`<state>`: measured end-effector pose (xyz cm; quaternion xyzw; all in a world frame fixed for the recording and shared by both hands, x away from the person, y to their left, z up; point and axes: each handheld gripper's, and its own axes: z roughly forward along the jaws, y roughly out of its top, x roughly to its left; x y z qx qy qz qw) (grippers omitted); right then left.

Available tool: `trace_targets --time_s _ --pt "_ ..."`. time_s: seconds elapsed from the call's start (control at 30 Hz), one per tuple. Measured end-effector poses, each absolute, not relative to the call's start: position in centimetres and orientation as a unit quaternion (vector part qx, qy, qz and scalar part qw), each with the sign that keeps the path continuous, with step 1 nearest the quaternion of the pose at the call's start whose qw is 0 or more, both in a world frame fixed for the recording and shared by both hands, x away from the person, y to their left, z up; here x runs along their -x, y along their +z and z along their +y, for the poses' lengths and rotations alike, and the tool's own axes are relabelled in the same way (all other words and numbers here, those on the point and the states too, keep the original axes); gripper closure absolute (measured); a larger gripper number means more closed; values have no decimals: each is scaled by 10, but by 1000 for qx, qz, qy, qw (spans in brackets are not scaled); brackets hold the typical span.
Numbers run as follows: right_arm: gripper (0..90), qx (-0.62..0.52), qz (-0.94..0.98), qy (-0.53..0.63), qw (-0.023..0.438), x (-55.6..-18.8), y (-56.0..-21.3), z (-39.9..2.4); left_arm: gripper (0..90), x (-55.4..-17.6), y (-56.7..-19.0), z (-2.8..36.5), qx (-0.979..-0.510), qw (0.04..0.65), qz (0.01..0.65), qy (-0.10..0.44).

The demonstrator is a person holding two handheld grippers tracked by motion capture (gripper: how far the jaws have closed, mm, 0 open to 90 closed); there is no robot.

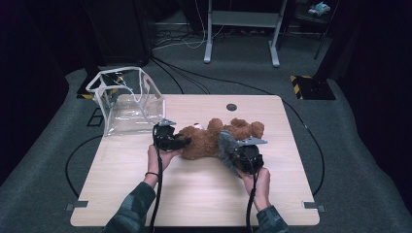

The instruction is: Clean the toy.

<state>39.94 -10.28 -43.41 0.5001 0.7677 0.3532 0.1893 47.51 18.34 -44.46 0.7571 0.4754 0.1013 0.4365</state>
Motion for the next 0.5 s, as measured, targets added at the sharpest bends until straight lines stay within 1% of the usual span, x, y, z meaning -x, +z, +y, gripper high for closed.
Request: trace_targets --time_s 0.1,0.13,0.3,0.43,0.5 --pt "725 -479 783 350 185 -395 -434 -84 669 -476 -444 178 -758 429 480 106" --pt "725 -472 788 350 184 -395 -434 -79 680 -477 -443 178 -761 426 478 104" --pt "724 -435 809 354 179 -400 -433 -48 694 -481 -440 175 -761 424 480 103" --pt "724 -415 823 344 178 -413 -437 -26 694 -482 -441 171 -757 425 485 100" --pt "724 -414 826 341 176 -421 -439 -17 695 -482 -441 171 -763 422 479 100"
